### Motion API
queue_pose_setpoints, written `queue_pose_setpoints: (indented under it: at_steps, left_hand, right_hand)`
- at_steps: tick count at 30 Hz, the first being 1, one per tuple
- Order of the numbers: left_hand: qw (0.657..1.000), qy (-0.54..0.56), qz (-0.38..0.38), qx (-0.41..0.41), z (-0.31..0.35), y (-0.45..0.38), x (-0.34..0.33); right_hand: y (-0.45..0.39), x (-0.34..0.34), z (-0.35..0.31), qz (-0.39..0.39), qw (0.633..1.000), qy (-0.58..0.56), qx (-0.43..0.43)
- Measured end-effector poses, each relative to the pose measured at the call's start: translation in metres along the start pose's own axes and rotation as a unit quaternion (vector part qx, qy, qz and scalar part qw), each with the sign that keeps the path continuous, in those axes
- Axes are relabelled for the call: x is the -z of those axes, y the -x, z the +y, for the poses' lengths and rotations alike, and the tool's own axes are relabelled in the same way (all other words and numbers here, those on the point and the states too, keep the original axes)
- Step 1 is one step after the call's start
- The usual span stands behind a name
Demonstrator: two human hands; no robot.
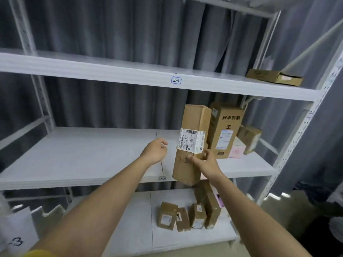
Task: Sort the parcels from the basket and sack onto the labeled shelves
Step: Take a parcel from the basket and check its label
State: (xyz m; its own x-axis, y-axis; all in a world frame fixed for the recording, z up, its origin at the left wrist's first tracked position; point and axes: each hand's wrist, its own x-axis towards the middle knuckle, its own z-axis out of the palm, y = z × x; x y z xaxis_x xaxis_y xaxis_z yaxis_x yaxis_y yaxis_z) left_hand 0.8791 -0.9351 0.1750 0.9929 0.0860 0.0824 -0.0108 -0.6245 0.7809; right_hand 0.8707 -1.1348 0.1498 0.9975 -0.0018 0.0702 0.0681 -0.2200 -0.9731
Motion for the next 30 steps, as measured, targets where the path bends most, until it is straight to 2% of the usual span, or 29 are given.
queue_pose_setpoints:
  at_steps: [4,8,14,18,21,26,30]
  left_hand:
    - [0.999,0.036,0.003,0.026,0.013,-0.033,-0.028]
    - [0.995,0.072,-0.051,0.045,0.015,-0.070,-0.044]
    - [0.975,0.176,-0.127,0.042,0.013,-0.128,-0.054]
    - [0.971,0.176,-0.158,0.044,0.010,-0.155,-0.070]
    - [0.974,0.180,-0.117,0.067,0.007,-0.162,-0.092]
    - [0.988,0.137,-0.025,0.062,-0.001,-0.161,-0.133]
    - [0.982,0.157,0.038,0.099,-0.013,-0.144,-0.172]
  right_hand:
    - [-0.062,0.013,0.014,-0.042,0.999,-0.017,-0.014]
    - [-0.107,0.012,0.027,-0.087,0.993,-0.058,-0.055]
    - [-0.163,0.029,0.037,-0.196,0.978,-0.064,-0.042]
    - [-0.195,0.040,0.050,-0.239,0.968,-0.072,-0.034]
    - [-0.209,0.054,0.063,-0.255,0.966,-0.020,-0.023]
    - [-0.228,0.084,0.101,-0.176,0.982,0.042,-0.059]
    - [-0.233,0.103,0.134,-0.179,0.976,0.105,-0.066]
